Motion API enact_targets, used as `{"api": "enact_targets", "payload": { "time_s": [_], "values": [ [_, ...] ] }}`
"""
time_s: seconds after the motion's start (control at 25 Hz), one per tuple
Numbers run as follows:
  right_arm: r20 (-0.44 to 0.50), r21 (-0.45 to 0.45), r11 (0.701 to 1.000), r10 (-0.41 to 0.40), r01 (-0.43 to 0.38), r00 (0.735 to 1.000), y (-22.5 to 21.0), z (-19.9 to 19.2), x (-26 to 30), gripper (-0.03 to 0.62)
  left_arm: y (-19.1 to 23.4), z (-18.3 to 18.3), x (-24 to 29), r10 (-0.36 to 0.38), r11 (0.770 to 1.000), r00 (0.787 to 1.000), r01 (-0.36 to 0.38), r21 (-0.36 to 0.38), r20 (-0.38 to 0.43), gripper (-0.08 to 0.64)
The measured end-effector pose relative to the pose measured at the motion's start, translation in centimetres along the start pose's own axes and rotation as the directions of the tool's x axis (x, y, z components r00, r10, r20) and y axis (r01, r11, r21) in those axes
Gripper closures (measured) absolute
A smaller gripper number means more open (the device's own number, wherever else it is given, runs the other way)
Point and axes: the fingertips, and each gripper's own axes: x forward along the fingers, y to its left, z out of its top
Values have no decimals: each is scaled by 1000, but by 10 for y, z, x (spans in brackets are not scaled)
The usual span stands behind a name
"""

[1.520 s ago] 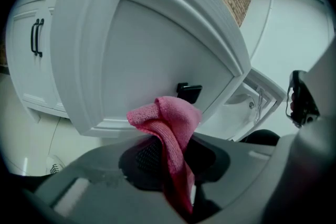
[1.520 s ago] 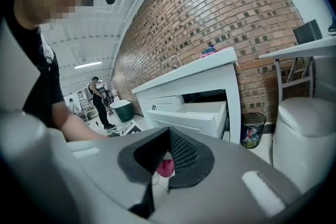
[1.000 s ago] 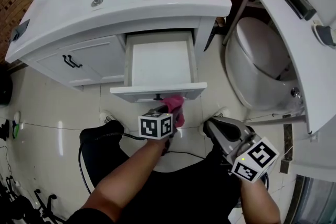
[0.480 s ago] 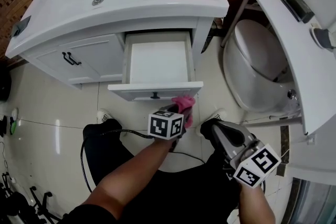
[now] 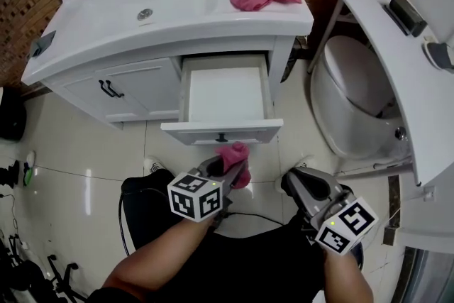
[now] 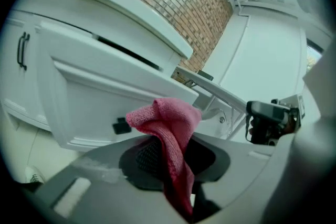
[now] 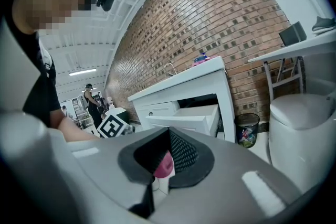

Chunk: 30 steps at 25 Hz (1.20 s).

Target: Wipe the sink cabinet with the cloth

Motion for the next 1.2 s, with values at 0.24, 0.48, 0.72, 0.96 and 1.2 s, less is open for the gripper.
{"api": "enact_targets", "payload": {
  "time_s": [0.24,0.48,0.72,0.96,1.2],
  "values": [
    [0,7,1000,15,-15,1000,2,-3,8,586,77,46,-87,238,971,952,-235,-37,193,454],
    [-4,2,1000,5,-5,1000,-1,-2,11,586,110,69,-111,342,933,899,-360,17,274,454],
    [1,-6,1000,-13,13,1000,-5,3,11,586,84,66,-83,268,956,933,-287,50,242,454],
    [2,0,1000,-20,20,1000,-10,3,10,586,40,63,-38,154,980,966,-177,96,207,454],
    [6,8,1000,-27,27,1000,-15,2,6,586,-5,57,5,52,984,987,-76,161,151,454]
  ]
}}
